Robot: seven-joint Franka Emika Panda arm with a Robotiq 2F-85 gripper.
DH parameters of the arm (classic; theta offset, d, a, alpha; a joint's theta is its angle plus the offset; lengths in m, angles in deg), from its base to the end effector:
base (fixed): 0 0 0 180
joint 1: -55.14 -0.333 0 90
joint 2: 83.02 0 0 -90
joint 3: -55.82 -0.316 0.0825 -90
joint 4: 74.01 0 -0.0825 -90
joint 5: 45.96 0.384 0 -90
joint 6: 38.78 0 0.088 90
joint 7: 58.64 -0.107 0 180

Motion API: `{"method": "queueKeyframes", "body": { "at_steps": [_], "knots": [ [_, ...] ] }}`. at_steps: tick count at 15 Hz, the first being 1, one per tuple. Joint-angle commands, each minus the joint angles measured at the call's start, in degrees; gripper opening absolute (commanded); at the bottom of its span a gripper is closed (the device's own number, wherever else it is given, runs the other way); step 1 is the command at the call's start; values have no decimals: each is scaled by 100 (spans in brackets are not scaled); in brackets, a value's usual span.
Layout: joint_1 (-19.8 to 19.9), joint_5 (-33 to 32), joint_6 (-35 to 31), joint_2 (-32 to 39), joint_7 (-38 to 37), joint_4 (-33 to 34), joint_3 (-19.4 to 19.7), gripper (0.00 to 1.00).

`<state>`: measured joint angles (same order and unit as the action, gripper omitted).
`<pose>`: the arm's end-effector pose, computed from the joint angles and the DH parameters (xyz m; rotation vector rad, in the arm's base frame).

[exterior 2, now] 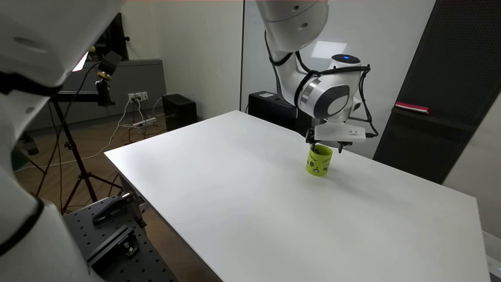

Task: Remove the marker from the cup and put it on the table

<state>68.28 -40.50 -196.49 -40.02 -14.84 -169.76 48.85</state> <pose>0.7034 -0.0923 0.2036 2.9610 0.8006 0.5510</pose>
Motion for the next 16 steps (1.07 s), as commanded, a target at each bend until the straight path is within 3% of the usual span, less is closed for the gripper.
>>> {"method": "queueKeyframes", "body": {
  "at_steps": [1,4,6,16],
  "knots": [
    [2,-153,-24,183,-282,256,-20,100],
    [-10,-171,-12,220,-321,280,-8,100],
    [-28,-204,0,239,-370,295,11,72],
    [-104,-513,66,259,-720,367,127,0]
  ]
}}
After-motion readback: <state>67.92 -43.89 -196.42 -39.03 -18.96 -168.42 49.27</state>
